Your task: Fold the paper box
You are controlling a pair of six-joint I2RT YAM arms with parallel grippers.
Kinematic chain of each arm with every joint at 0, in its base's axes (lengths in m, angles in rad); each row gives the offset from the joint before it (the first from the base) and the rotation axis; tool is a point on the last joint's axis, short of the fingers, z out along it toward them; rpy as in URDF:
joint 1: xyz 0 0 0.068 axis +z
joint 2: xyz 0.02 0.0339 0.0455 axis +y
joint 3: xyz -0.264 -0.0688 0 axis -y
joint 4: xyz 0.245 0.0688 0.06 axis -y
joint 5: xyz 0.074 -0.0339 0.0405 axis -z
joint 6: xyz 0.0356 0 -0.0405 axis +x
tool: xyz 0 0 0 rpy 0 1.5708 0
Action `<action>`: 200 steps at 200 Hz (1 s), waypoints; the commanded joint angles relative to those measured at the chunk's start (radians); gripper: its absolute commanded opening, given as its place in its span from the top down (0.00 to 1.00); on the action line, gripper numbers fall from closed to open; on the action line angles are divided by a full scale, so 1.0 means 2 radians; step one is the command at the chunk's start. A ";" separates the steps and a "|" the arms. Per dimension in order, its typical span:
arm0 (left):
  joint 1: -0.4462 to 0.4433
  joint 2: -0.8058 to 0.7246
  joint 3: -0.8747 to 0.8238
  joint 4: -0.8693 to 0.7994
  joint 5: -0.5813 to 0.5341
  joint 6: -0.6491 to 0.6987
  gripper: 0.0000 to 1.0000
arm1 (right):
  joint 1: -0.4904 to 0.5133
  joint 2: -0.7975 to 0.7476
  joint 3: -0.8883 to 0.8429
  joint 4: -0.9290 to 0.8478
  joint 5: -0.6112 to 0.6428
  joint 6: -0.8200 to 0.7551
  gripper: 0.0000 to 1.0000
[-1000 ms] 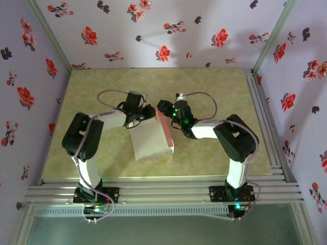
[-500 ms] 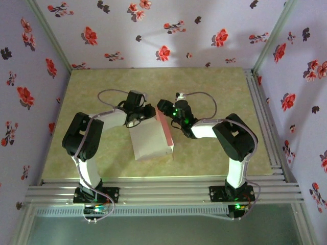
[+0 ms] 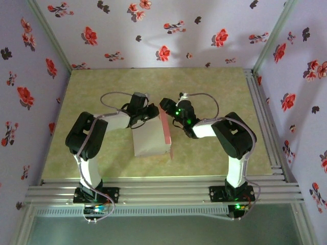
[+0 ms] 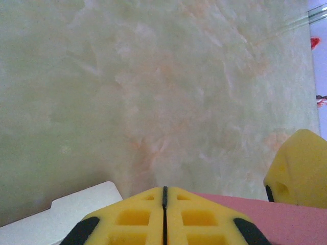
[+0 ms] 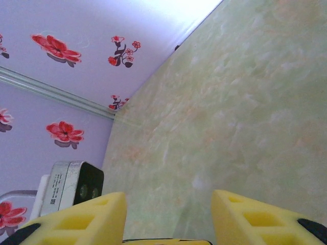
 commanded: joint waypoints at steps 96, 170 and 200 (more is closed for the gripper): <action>-0.041 -0.007 -0.024 0.122 0.001 -0.056 0.94 | 0.005 0.041 -0.020 -0.002 -0.027 0.033 0.54; -0.046 -0.011 -0.025 0.161 -0.002 -0.057 0.94 | 0.000 0.043 -0.021 0.003 -0.037 0.039 0.54; -0.047 -0.020 -0.028 0.149 -0.003 -0.046 0.94 | -0.014 0.041 -0.026 0.013 -0.057 0.048 0.54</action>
